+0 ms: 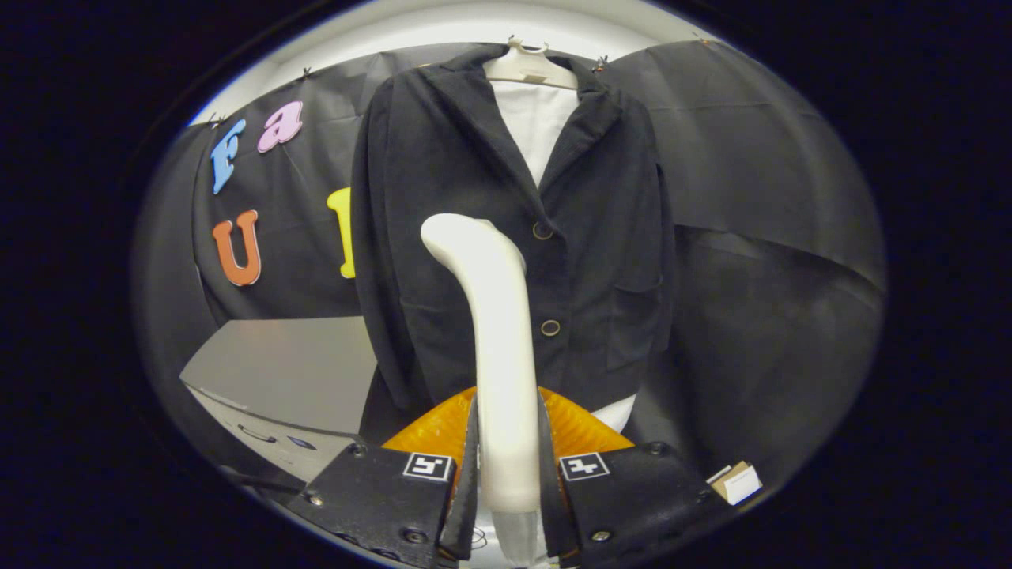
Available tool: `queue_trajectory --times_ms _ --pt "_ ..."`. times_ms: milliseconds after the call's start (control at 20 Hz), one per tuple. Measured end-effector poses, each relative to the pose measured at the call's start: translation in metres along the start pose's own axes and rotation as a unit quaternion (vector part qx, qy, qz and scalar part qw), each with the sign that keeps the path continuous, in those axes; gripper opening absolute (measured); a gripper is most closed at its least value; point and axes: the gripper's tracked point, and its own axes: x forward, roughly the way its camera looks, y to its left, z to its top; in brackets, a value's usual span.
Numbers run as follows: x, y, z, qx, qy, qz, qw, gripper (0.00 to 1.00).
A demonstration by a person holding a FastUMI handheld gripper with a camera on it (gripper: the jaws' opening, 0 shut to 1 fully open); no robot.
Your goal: Iron the clothes twice with a garment steamer, once on the left side and once on the right side.
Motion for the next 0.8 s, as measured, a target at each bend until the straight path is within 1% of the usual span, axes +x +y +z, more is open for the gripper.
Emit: queue_trajectory --times_ms 350,800 --pt "0.012 0.003 -0.037 0.0 0.033 -0.003 0.999 0.36" --pt "0.025 -0.004 -0.085 0.006 0.079 -0.012 0.997 0.36"
